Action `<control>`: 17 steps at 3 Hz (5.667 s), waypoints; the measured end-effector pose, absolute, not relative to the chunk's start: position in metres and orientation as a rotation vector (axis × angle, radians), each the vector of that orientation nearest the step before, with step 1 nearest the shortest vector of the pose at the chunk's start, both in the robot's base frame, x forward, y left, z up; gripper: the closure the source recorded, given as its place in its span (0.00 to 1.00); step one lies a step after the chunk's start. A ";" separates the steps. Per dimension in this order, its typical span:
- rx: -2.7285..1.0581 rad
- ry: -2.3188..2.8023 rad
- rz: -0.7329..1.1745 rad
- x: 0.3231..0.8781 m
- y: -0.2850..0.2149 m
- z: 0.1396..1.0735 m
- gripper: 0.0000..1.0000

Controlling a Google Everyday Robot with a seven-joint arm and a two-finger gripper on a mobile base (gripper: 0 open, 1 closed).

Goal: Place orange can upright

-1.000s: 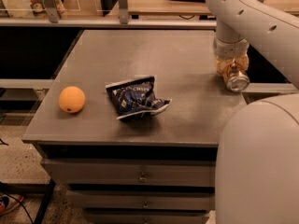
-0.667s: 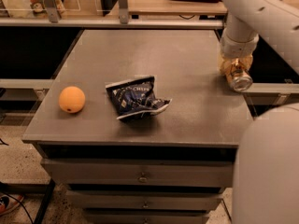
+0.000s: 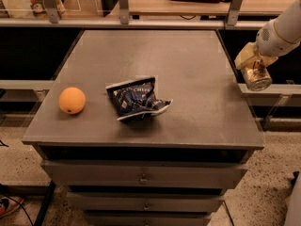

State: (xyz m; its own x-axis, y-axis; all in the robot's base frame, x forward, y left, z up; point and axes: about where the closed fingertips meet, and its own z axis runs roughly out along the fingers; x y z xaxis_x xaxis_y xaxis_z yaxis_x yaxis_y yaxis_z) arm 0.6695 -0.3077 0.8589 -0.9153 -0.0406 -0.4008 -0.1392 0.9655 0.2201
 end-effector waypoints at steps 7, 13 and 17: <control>-0.554 2.160 0.916 0.589 -0.256 0.971 1.00; -0.899 1.652 1.050 0.583 -0.160 0.993 1.00; -1.025 1.349 0.927 0.593 -0.171 0.968 1.00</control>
Offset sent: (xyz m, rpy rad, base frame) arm -0.0013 0.0044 0.0046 0.0551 -0.0109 0.0063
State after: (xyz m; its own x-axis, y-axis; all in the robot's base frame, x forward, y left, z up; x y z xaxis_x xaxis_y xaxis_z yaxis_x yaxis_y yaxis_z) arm 0.5931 -0.1708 0.9682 0.0283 -0.0522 -0.9982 -0.9506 0.3075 -0.0431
